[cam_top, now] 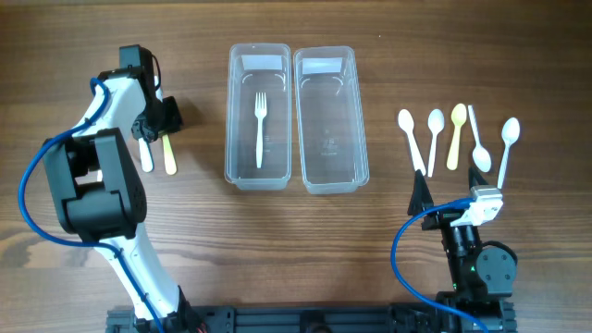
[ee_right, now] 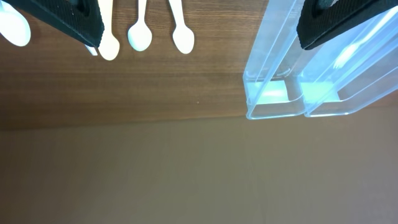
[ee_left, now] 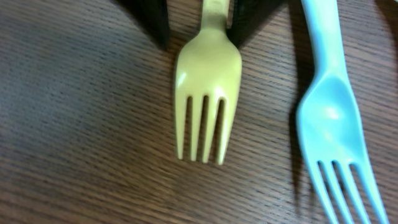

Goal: Pack container
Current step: 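Lower left gripper onto the yellow fork and grasp it, then carry the yellow fork into the left container and release, then grasp the blue fork with the left gripper and lift, then place the blue fork into the left container and release, then grasp the clear fork with the left gripper, then place the clear fork into the left container and release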

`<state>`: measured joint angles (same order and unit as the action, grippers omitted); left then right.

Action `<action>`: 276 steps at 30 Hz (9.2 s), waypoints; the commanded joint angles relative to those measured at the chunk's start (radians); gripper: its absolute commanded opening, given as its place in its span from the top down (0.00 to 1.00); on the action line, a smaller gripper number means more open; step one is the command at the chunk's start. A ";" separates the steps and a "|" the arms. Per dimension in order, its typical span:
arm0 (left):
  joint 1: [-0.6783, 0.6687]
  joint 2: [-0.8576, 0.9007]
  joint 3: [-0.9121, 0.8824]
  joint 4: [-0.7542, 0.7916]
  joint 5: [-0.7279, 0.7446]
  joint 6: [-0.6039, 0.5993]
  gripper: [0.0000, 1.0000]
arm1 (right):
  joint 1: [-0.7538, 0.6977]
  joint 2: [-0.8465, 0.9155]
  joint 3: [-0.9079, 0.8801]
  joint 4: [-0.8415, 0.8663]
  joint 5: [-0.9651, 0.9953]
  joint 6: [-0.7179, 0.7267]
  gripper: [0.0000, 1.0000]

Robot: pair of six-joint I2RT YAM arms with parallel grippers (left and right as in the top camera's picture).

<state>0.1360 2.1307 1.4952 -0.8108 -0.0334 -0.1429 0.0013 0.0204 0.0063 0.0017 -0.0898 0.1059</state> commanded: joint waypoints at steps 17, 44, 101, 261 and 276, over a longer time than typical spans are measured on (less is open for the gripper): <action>0.008 -0.119 -0.033 -0.043 -0.003 0.008 0.96 | 0.001 -0.008 -0.001 0.006 -0.013 0.013 0.00; -0.322 -0.389 0.092 -0.073 0.145 -0.135 0.96 | 0.001 -0.008 -0.001 0.006 -0.013 0.013 0.00; 0.108 0.071 0.014 -0.007 0.026 0.061 0.82 | 0.001 -0.008 -0.001 0.006 -0.013 0.013 0.00; -0.394 -0.170 0.292 -0.309 0.266 -0.004 0.94 | 0.001 -0.008 -0.001 0.006 -0.013 0.013 0.00; -0.330 -0.228 0.291 -0.327 -0.216 0.008 0.35 | 0.001 -0.008 -0.001 0.006 -0.013 0.013 0.00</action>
<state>-0.2436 1.9652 1.7760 -1.1206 0.0387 -0.1364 0.0013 0.0204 0.0063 0.0017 -0.0902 0.1055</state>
